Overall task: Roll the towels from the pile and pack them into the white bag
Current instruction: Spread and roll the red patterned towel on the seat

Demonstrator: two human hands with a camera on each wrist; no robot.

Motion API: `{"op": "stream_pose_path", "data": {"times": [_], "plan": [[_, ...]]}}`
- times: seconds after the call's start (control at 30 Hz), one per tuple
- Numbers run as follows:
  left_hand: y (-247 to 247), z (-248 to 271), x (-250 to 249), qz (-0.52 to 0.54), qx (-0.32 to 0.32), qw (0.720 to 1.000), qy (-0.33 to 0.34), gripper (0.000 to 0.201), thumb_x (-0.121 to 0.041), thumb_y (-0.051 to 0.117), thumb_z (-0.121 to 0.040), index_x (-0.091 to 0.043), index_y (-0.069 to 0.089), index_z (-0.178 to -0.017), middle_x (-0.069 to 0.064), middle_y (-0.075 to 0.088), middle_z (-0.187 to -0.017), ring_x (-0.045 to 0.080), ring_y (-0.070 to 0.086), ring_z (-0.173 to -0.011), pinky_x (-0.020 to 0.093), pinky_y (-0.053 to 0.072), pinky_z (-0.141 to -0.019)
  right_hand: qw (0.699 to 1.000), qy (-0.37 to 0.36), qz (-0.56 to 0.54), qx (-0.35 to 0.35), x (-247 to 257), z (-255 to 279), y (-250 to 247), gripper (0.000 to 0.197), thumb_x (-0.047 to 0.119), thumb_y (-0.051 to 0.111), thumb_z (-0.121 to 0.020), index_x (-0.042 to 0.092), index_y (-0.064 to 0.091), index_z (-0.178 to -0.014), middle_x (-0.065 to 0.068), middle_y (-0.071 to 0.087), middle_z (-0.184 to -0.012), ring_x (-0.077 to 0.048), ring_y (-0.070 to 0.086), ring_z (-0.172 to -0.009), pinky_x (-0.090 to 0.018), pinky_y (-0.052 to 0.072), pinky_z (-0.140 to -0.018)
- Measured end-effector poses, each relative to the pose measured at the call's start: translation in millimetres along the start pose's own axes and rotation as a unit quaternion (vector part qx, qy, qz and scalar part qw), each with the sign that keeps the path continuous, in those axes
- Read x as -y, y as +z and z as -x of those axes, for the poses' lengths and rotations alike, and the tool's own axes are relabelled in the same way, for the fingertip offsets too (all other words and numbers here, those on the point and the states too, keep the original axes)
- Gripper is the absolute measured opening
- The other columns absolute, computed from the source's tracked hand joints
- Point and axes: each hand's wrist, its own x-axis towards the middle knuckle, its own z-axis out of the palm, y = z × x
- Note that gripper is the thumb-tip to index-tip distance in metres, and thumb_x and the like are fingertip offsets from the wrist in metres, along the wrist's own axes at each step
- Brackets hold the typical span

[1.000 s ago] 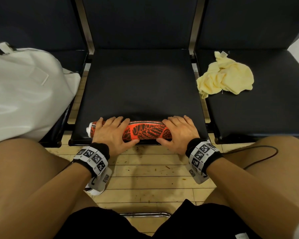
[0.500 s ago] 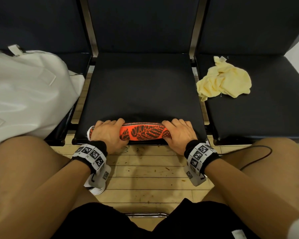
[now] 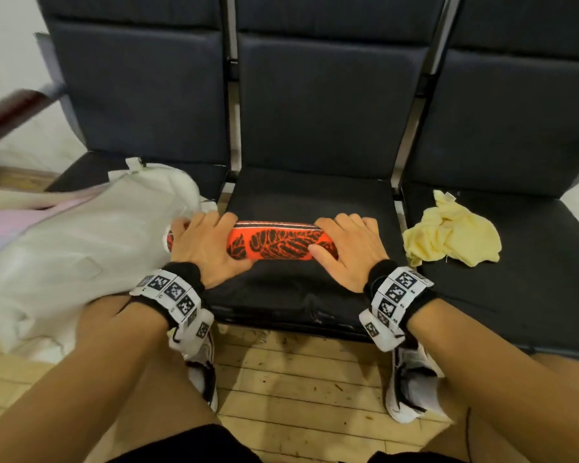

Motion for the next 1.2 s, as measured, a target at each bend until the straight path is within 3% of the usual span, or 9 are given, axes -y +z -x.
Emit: {"op": "stream_pose_path", "data": {"times": [0.23,0.47,0.6,0.67,0.77,0.9,1.0,1.1,1.2], "plan": [[-57.4,-15.2,51.9,0.018,-0.081,0.995,-0.059,0.059,-0.071,0.064,-0.064,-0.030,0.049,-0.104,-0.005,0.052,-0.096,0.024,0.053,-0.099,0.047,0.034,-0.089,0.996,-0.057,0.026,-0.064,49.1,-75.3,-53.2,0.036,0.049,0.040,-0.094,0.027,0.054,-0.119,0.007,0.054,-0.097,-0.015,0.049,-0.087,-0.037,0.031,-0.087],[-107.5,-20.6,114.1,0.035,-0.183,0.976,-0.115,0.063,-0.069,0.065,-0.066,-0.031,0.046,-0.112,-0.004,0.048,-0.101,0.022,0.047,-0.101,0.050,0.032,-0.097,0.982,-0.111,0.062,-0.139,111.4,-146.7,-92.8,0.032,0.044,0.043,-0.091,0.025,0.056,-0.113,0.006,0.053,-0.093,-0.017,0.048,-0.083,-0.039,0.029,-0.085],[-112.5,-22.6,163.9,0.053,-0.191,0.966,-0.167,0.068,-0.070,0.061,-0.066,-0.028,0.044,-0.117,0.001,0.050,-0.111,0.029,0.049,-0.107,0.051,0.033,-0.096,0.969,-0.161,0.090,-0.163,163.6,-190.3,-97.5,0.030,0.041,0.045,-0.090,0.025,0.057,-0.113,0.004,0.056,-0.095,-0.019,0.052,-0.087,-0.045,0.029,-0.090],[-101.7,-15.9,186.2,0.073,-0.167,0.964,-0.196,0.074,-0.077,0.055,-0.065,-0.027,0.044,-0.119,0.003,0.051,-0.112,0.030,0.049,-0.106,0.050,0.034,-0.096,0.967,-0.178,0.103,-0.151,189.4,-207.4,-88.4,0.027,0.037,0.048,-0.089,0.025,0.057,-0.111,0.004,0.057,-0.097,-0.020,0.053,-0.089,-0.048,0.029,-0.093],[-78.9,3.7,218.5,0.137,-0.114,0.961,-0.212,0.077,-0.074,0.046,-0.064,-0.023,0.044,-0.122,0.009,0.054,-0.108,0.034,0.052,-0.102,0.047,0.041,-0.090,0.966,-0.197,0.130,-0.105,225.1,-227.3,-67.3,0.020,0.027,0.052,-0.084,0.029,0.056,-0.104,0.007,0.055,-0.095,-0.021,0.052,-0.094,-0.048,0.023,-0.095],[-57.3,34.4,248.3,0.203,-0.109,0.940,-0.251,0.076,-0.070,0.064,-0.072,-0.023,0.043,-0.128,0.011,0.055,-0.115,0.030,0.051,-0.106,0.048,0.044,-0.093,0.967,-0.216,0.135,-0.028,266.7,-239.7,-42.6,0.035,0.021,0.033,-0.083,0.030,0.053,-0.111,0.010,0.055,-0.104,-0.020,0.047,-0.109,-0.047,0.017,-0.096],[-51.0,53.5,257.8,0.202,-0.135,0.939,-0.244,0.072,-0.074,0.062,-0.076,-0.026,0.048,-0.128,0.008,0.058,-0.116,0.025,0.050,-0.107,0.046,0.044,-0.095,0.970,-0.222,0.103,0.013,287.9,-247.0,-27.0,0.026,0.020,0.051,-0.090,0.028,0.051,-0.114,0.008,0.057,-0.111,-0.022,0.041,-0.117,-0.046,0.022,-0.096],[-47.8,67.0,270.0,0.220,-0.145,0.934,-0.242,0.077,-0.081,0.048,-0.076,-0.027,0.049,-0.131,0.008,0.055,-0.120,0.025,0.046,-0.112,0.050,0.040,-0.101,0.960,-0.253,0.099,0.065,317.7,-249.9,-7.2,0.027,0.026,0.057,-0.091,0.026,0.051,-0.118,0.005,0.058,-0.119,-0.023,0.040,-0.121,-0.047,0.027,-0.099],[-42.5,76.8,277.3,0.269,-0.167,0.913,-0.257,0.076,-0.074,0.037,-0.085,-0.022,0.043,-0.140,0.013,0.049,-0.133,0.030,0.044,-0.122,0.051,0.035,-0.108,0.959,-0.261,0.049,0.103,345.4,-247.0,23.4,0.045,0.056,0.058,-0.088,0.022,0.055,-0.117,0.000,0.059,-0.119,-0.025,0.046,-0.118,-0.045,0.035,-0.101]]}}
